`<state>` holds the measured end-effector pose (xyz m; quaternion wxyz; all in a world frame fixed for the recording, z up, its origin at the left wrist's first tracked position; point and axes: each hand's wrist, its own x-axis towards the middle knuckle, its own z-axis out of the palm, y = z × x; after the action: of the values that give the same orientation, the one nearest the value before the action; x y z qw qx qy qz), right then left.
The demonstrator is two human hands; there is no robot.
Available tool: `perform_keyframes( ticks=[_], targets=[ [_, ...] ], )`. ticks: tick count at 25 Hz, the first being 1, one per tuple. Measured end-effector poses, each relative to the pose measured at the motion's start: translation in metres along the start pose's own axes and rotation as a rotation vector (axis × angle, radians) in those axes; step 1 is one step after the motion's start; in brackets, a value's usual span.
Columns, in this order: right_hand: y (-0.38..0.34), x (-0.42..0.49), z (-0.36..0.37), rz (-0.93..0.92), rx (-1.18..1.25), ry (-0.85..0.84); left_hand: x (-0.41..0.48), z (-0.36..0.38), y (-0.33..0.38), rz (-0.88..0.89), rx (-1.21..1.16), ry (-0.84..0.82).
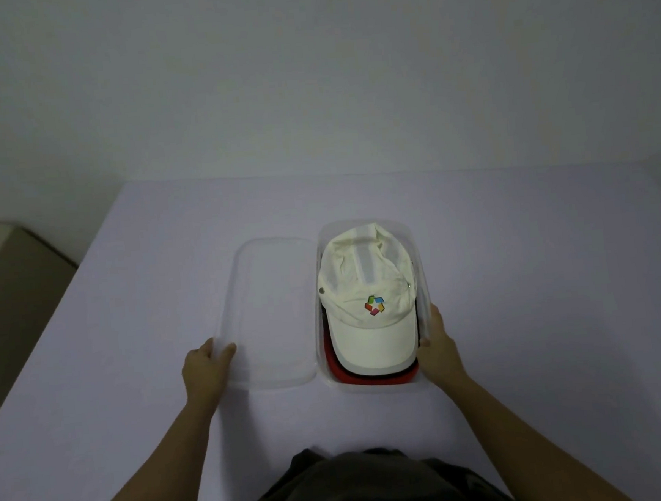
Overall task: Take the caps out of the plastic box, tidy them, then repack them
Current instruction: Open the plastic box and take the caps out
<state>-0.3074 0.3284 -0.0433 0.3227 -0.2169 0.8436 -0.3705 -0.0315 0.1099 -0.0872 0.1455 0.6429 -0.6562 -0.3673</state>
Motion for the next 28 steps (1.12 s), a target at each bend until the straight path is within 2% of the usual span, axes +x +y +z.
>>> perform_keyframes(
  ticks=[6,8,10,12,14,17,21,25,26,28],
  targets=[
    [0.001,0.003,0.0,-0.012,-0.037,-0.009,0.004,0.015,0.013,-0.127,0.274,0.021],
    [0.001,0.003,0.001,-0.007,-0.031,-0.023,-0.006,0.022,0.023,-0.097,0.173,0.149],
    [0.004,0.004,0.006,-0.07,-0.157,0.06,-0.021,0.035,0.046,0.033,0.023,0.21],
    [0.004,0.008,0.01,-0.224,-0.379,0.186,-0.042,0.051,0.079,0.163,-0.098,0.081],
    [-0.007,0.016,0.013,-0.33,-0.474,0.201,-0.059,0.069,0.106,0.23,-0.161,-0.071],
    [-0.028,0.032,0.011,-0.232,-0.466,0.172,-0.072,0.09,0.123,0.196,-0.136,-0.194],
    [-0.045,0.051,0.005,-0.129,-0.498,0.13,-0.077,0.1,0.123,0.106,-0.061,-0.15],
    [-0.051,0.053,0.002,-0.183,-0.616,0.172,-0.079,0.101,0.126,0.117,-0.038,-0.092],
    [-0.05,0.051,0.003,-0.233,-0.586,0.22,-0.079,0.102,0.126,0.119,-0.032,-0.09],
    [-0.05,0.044,0.006,-0.346,-0.37,0.327,-0.078,0.103,0.125,0.119,-0.039,-0.072]
  ],
)
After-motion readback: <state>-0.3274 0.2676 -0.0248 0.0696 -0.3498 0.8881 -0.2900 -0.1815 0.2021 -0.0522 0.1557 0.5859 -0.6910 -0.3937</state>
